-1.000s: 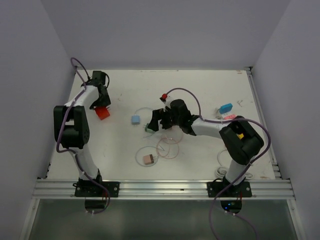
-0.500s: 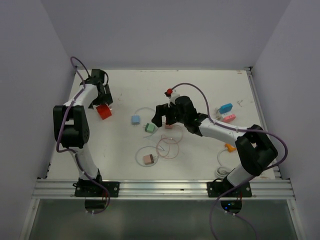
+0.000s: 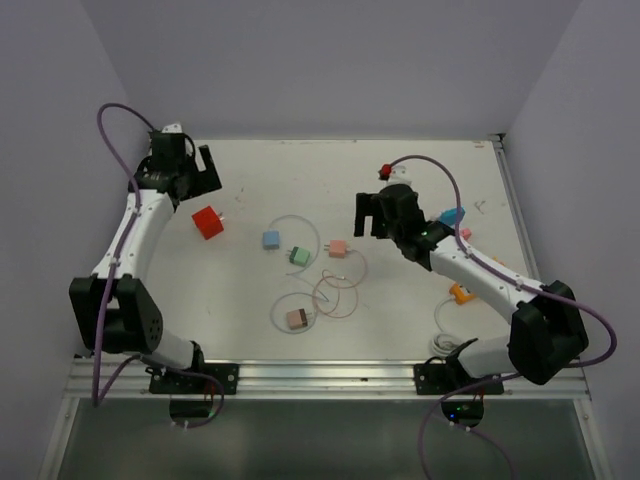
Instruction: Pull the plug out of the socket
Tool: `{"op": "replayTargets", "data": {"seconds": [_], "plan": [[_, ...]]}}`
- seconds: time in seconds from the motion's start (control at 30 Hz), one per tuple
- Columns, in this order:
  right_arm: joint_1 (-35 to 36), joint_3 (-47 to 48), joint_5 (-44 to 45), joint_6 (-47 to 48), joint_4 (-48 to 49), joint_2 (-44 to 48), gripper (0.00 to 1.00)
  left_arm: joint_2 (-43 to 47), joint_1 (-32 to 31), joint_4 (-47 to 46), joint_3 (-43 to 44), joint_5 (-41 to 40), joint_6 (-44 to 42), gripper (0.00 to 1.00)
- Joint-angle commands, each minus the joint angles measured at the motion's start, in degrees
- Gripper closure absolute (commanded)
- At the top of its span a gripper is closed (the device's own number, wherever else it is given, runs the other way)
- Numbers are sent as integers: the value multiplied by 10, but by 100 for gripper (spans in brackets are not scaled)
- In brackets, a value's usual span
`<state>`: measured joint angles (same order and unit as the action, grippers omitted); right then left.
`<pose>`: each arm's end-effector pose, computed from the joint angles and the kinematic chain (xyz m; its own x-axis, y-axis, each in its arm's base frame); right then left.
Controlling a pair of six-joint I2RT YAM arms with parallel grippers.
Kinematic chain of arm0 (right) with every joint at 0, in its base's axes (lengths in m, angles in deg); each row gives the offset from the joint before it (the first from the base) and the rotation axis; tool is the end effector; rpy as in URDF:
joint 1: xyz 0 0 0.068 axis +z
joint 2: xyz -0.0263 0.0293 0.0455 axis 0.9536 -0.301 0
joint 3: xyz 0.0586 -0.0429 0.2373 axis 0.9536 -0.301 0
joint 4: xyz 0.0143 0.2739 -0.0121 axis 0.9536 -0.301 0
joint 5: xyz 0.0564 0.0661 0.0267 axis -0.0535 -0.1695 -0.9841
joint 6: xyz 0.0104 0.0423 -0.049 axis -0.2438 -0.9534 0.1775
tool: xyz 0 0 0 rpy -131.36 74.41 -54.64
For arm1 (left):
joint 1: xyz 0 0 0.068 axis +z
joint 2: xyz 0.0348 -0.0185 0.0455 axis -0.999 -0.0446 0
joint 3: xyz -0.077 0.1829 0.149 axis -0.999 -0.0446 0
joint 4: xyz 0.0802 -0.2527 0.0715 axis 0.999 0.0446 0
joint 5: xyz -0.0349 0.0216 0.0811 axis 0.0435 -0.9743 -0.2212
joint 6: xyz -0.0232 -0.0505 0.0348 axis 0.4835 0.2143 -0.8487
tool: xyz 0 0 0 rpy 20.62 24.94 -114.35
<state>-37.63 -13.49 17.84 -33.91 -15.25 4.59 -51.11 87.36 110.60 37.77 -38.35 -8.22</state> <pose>0.2869 0.1839 0.2252 -0.5709 0.0348 -0.8203 -0.1842 0.9682 0.1692 0.3704 0.0075 0.2715 -0.6491 -0.3357 -0.6826 -0.3457 0.9295 -0.1284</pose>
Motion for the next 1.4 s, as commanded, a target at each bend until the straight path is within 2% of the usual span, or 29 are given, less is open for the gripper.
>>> {"op": "replayTargets", "data": {"seconds": [0.0, 0.13, 0.3, 0.47, 0.63, 0.93, 1.1, 1.37], "plan": [[-54, 3, 114, -38, -70, 53, 1, 105, 1, -71, -64, 69, -2, 0], [-108, 0, 197, -69, -116, 79, 1, 182, -6, -133, -160, 99, 8, 0], [-180, 22, 260, -132, -177, 82, 1, 238, -51, -157, -222, 96, 4, 0], [-286, 18, 248, -207, -235, 82, 1, 252, -98, -163, -244, 40, -16, 0], [-346, 14, 246, -217, -257, 94, 1, 246, -109, -164, -253, 58, -14, 0], [-370, 14, 155, -186, -187, 49, 4, 254, -120, -161, -259, 36, -18, 0], [-373, 14, 92, -186, -153, 12, 15, 256, -120, -163, -262, 26, -20, 0], [-374, 15, 47, -198, -116, -44, 30, 254, -120, -163, -264, 26, -22, 0]]}}
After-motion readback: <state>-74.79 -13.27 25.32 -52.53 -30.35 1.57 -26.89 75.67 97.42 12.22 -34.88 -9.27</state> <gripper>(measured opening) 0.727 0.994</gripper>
